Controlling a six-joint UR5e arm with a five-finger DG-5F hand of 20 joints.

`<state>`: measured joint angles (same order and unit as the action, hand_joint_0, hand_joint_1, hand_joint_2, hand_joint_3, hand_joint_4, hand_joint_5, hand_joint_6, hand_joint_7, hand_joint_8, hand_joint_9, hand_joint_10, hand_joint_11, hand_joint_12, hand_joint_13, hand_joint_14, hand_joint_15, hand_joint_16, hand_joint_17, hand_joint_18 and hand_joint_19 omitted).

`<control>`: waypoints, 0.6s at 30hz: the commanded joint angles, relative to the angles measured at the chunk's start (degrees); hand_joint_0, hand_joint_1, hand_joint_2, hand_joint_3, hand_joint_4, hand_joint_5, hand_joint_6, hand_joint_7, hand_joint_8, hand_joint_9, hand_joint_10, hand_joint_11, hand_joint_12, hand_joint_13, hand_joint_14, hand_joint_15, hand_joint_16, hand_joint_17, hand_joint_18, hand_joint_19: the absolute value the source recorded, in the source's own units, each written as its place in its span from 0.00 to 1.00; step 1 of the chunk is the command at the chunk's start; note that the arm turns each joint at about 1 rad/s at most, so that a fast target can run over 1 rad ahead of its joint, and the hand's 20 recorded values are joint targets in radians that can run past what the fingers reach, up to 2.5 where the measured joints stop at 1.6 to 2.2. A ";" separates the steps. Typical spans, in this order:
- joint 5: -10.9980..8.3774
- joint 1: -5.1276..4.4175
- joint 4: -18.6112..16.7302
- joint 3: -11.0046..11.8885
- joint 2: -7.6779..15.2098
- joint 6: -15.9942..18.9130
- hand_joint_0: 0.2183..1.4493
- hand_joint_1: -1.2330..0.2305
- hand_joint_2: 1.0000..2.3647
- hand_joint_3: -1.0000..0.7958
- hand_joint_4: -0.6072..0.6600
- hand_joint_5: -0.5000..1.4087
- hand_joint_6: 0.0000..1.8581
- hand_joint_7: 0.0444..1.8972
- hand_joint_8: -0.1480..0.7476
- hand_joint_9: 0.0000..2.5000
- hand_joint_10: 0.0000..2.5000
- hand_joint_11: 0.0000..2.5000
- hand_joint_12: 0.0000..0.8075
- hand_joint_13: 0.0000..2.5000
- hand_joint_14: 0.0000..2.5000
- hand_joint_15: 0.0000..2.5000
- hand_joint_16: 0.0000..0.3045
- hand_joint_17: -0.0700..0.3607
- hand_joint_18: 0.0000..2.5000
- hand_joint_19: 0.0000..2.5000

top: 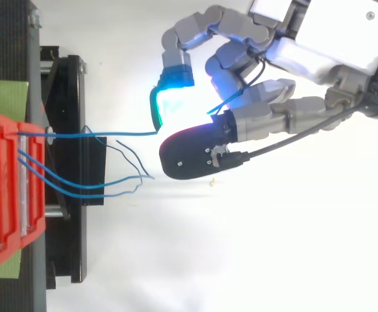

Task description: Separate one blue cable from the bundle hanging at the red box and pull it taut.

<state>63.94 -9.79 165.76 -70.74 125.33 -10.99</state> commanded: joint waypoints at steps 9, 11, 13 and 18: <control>-0.05 0.03 0.00 -0.01 0.01 0.00 0.36 0.32 0.02 0.53 0.59 0.18 0.50 0.75 0.57 0.40 0.70 0.56 0.44 0.46 0.75 0.54 0.15 0.40 0.48 0.51; -0.05 -0.06 0.00 -0.01 0.01 0.00 0.36 0.31 0.02 0.53 0.60 0.18 0.50 0.75 0.57 0.40 0.70 0.56 0.44 0.46 0.75 0.54 0.15 0.40 0.48 0.51; -0.05 -0.06 0.00 -0.01 0.01 0.00 0.36 0.31 0.02 0.53 0.59 0.18 0.50 0.74 0.57 0.41 0.71 0.56 0.44 0.46 0.74 0.55 0.15 0.40 0.48 0.52; -0.05 -0.06 0.00 0.08 0.01 0.00 0.36 0.31 0.02 0.53 0.59 0.18 0.50 0.75 0.57 0.41 0.70 0.56 0.44 0.46 0.74 0.55 0.15 0.40 0.48 0.51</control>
<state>63.91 -9.83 165.76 -70.73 125.32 -10.99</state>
